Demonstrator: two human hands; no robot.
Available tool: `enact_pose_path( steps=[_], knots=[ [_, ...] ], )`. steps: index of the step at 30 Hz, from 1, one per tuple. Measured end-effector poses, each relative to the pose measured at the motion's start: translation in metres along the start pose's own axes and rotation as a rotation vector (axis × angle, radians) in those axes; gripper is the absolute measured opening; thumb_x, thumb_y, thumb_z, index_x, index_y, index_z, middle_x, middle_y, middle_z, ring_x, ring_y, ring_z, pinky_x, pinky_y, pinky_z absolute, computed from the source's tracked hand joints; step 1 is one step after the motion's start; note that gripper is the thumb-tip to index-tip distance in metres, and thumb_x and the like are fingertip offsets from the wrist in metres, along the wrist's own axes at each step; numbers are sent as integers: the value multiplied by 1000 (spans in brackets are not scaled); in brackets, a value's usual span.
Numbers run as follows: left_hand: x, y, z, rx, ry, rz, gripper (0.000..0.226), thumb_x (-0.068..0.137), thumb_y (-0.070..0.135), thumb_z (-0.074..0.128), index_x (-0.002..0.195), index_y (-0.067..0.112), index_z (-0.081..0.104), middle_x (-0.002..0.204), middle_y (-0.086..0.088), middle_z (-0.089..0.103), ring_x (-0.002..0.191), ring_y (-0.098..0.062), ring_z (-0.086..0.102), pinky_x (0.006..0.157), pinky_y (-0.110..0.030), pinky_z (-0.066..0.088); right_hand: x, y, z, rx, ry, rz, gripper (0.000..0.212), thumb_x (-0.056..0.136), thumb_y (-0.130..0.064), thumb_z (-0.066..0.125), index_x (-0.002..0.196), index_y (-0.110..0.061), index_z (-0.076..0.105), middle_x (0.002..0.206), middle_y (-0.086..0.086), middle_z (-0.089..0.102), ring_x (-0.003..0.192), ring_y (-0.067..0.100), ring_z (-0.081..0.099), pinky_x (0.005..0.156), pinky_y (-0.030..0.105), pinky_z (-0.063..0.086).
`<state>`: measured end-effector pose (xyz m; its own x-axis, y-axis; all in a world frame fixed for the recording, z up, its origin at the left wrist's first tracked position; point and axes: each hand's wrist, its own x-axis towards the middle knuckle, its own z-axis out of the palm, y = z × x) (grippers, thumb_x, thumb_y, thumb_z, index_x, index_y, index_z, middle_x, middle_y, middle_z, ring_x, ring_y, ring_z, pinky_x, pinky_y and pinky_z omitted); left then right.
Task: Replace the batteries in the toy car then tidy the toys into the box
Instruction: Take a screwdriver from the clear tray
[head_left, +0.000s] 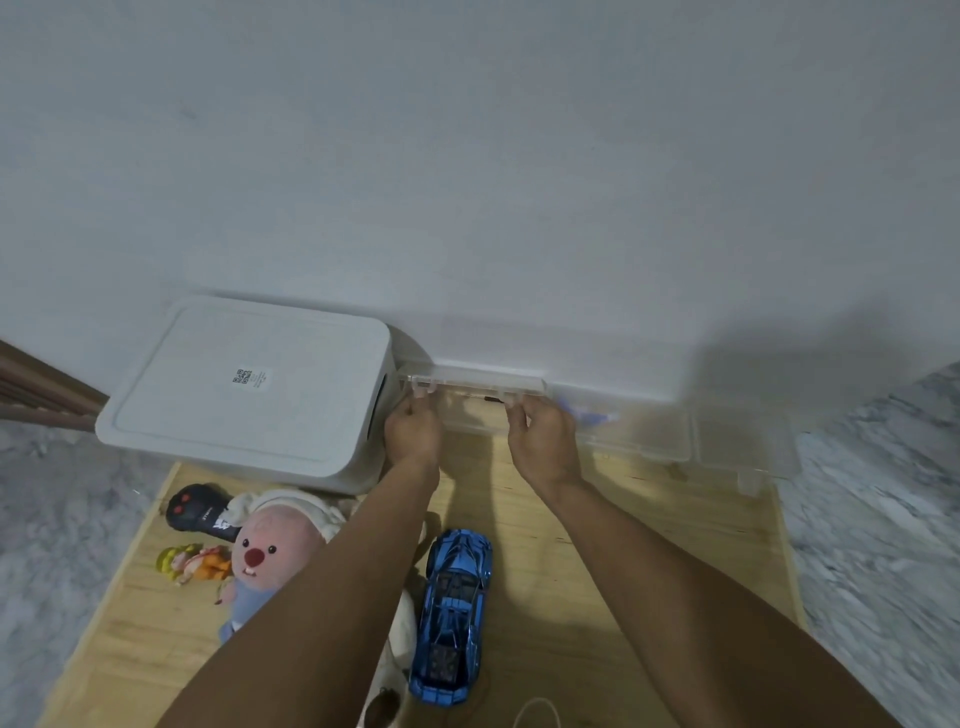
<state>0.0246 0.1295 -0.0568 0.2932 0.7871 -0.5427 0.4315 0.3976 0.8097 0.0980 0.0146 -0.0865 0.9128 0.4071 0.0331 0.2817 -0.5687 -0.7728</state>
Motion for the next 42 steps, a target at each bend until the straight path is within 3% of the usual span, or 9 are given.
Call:
enact_pose_path(
  steps=[2,5,7,10,14,18,26,34,42],
  knots=[
    [2,1,-2,-18,-41,-30,42,101,43,41,104,10,67,92,-6,66,97,-31,62,94,-45,51,1,0,-2,41,-27,-9,35,98,-19,52,69,-2,55,64,3,52,61,22,48,59,35,43],
    [3,1,-4,-67,-107,-101,48,92,60,46,79,18,66,79,-2,65,94,-31,66,93,-45,53,0,-2,-2,81,-48,1,35,101,-24,46,79,-2,62,66,0,54,64,19,50,61,31,42],
    [4,2,-6,-84,-116,-125,52,85,69,50,75,19,64,78,1,65,90,-27,65,92,-44,53,2,-4,1,34,-88,-15,31,102,-19,45,96,1,68,87,11,67,82,26,60,74,35,50],
    [6,5,-5,-111,-149,-152,56,75,76,57,80,21,66,86,3,69,94,-24,65,94,-43,52,9,-11,6,-116,-187,-65,26,97,-2,46,113,3,65,111,19,67,106,33,59,91,43,49],
    [9,9,-3,-131,-129,-197,70,59,80,64,87,17,72,94,-4,74,89,-27,70,87,-42,56,21,-19,9,-309,-303,-28,29,83,8,47,95,-6,69,95,16,69,101,38,61,78,36,51],
    [14,6,-1,-143,-128,-204,61,67,76,64,82,17,70,96,-4,72,89,-24,68,87,-39,56,37,-28,13,-544,-347,14,34,87,0,51,108,-17,70,112,15,67,113,36,59,88,35,49],
    [16,5,-3,-169,-137,-161,44,81,66,59,80,22,64,95,1,67,91,-21,64,74,-32,53,48,-29,19,-771,-369,-54,32,91,-1,48,117,-9,63,115,18,64,111,40,59,91,42,48],
    [15,5,0,-144,-86,-179,48,80,67,59,76,19,64,81,1,64,75,-19,58,81,-37,54,39,-23,11,-382,-353,30,30,80,-4,57,100,-21,73,103,8,71,104,31,62,84,34,52],
    [-1,4,7,-200,87,-191,57,72,52,70,98,3,63,100,-2,69,85,-24,61,83,-35,52,1,-2,-22,-227,-256,-135,28,88,-5,50,103,-13,71,103,8,68,103,29,55,88,35,45]
  ],
)
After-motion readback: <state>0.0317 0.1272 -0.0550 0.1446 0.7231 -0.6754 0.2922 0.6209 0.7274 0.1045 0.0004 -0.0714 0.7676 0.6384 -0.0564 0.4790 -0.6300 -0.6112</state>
